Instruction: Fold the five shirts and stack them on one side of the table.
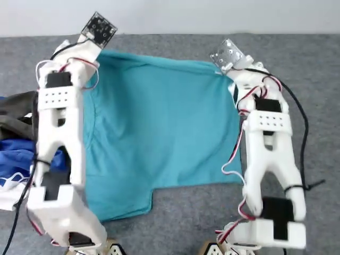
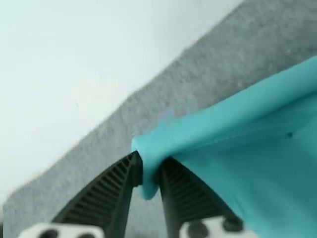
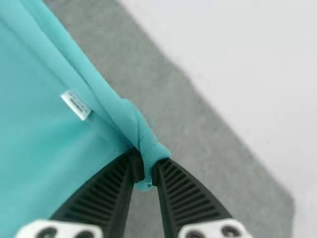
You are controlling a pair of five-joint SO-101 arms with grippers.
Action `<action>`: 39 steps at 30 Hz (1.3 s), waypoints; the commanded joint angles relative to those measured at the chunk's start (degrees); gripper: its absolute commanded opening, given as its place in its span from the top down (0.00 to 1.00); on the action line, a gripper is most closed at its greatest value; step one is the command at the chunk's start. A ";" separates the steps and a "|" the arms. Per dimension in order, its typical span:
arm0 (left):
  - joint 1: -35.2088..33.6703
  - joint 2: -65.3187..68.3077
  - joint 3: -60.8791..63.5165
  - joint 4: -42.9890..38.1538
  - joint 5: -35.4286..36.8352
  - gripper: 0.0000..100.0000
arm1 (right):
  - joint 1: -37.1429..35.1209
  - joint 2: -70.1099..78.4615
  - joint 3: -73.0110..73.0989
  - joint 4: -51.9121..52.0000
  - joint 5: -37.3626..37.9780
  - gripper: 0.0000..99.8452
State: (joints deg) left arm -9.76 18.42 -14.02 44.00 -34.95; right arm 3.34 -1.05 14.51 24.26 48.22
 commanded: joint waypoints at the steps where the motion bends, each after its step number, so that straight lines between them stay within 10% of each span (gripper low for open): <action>1: -0.18 5.01 -11.38 -2.20 -0.35 0.99 | 0.92 4.62 -10.99 -2.86 0.53 0.99; 11: 0.70 17.67 -25.71 5.80 -4.75 0.99 | -0.13 20.26 -26.20 2.24 0.62 0.99; 24: 2.11 15.74 -42.77 57.32 -9.76 0.99 | -0.31 17.01 -26.55 33.98 0.62 0.99; 39: 2.20 -16.97 8.40 56.70 -15.21 0.99 | 0.57 16.31 -26.55 57.98 0.53 0.99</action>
State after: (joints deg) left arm -7.56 12.18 -17.10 99.03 -48.31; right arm 2.46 20.13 -8.62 78.86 48.22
